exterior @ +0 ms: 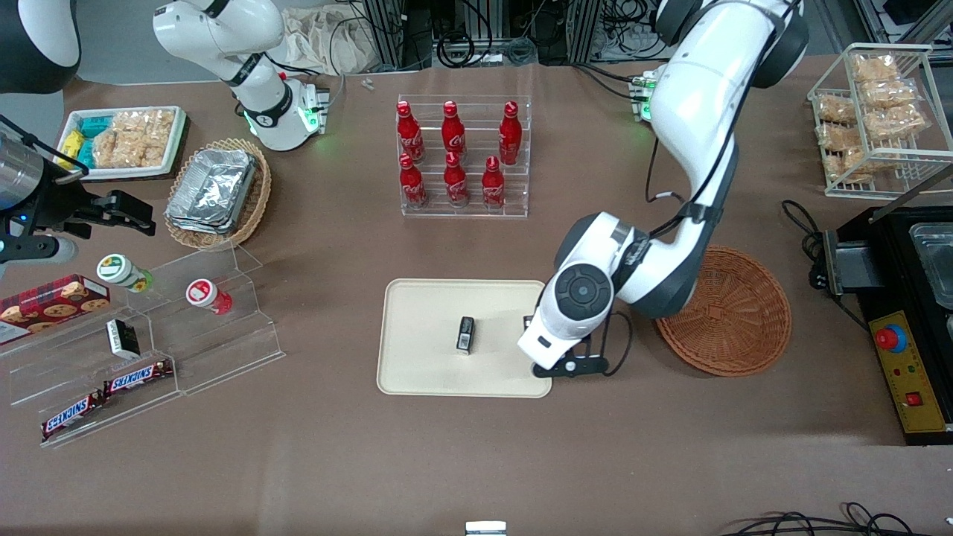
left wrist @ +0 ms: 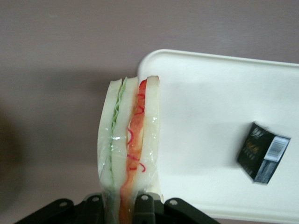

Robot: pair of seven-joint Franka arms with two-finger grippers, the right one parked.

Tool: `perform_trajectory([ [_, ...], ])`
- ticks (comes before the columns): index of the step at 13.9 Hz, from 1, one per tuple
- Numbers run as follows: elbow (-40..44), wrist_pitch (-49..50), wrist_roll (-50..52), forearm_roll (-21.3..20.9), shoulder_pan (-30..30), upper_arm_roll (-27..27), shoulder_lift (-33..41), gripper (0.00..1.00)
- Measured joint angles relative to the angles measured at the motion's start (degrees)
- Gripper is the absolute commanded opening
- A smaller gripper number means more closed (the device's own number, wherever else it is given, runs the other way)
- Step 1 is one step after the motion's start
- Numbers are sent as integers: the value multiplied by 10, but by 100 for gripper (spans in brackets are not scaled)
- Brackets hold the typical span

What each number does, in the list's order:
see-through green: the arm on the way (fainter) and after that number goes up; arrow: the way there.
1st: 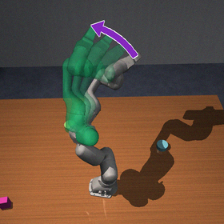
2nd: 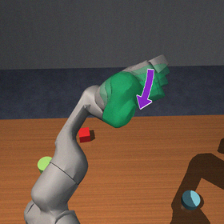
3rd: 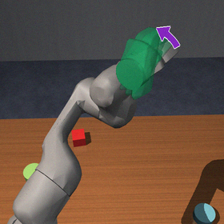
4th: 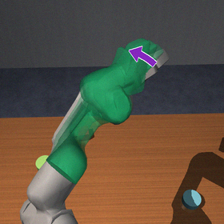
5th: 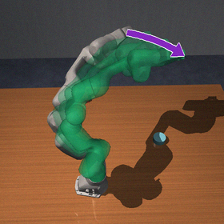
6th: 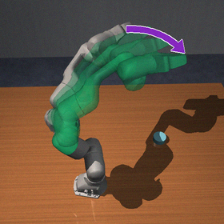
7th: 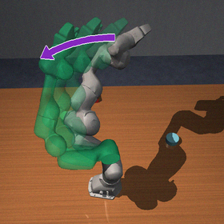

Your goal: Place sandwich from basket to tray

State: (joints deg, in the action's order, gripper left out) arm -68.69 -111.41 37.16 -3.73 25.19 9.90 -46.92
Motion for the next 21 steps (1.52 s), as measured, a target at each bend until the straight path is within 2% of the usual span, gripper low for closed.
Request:
perform_trajectory([
  [6, 2, -56, -20, 0, 17, 13, -46, 2],
  [7, 2, -57, -37, 0, 17, 13, -47, 35],
  [8, 2, -57, -48, 0, 16, 12, -47, 98],
  [17, 31, -50, -57, 0, 12, 10, -25, 100],
  [21, 29, 44, -52, -1, -24, 4, 47, 100],
])
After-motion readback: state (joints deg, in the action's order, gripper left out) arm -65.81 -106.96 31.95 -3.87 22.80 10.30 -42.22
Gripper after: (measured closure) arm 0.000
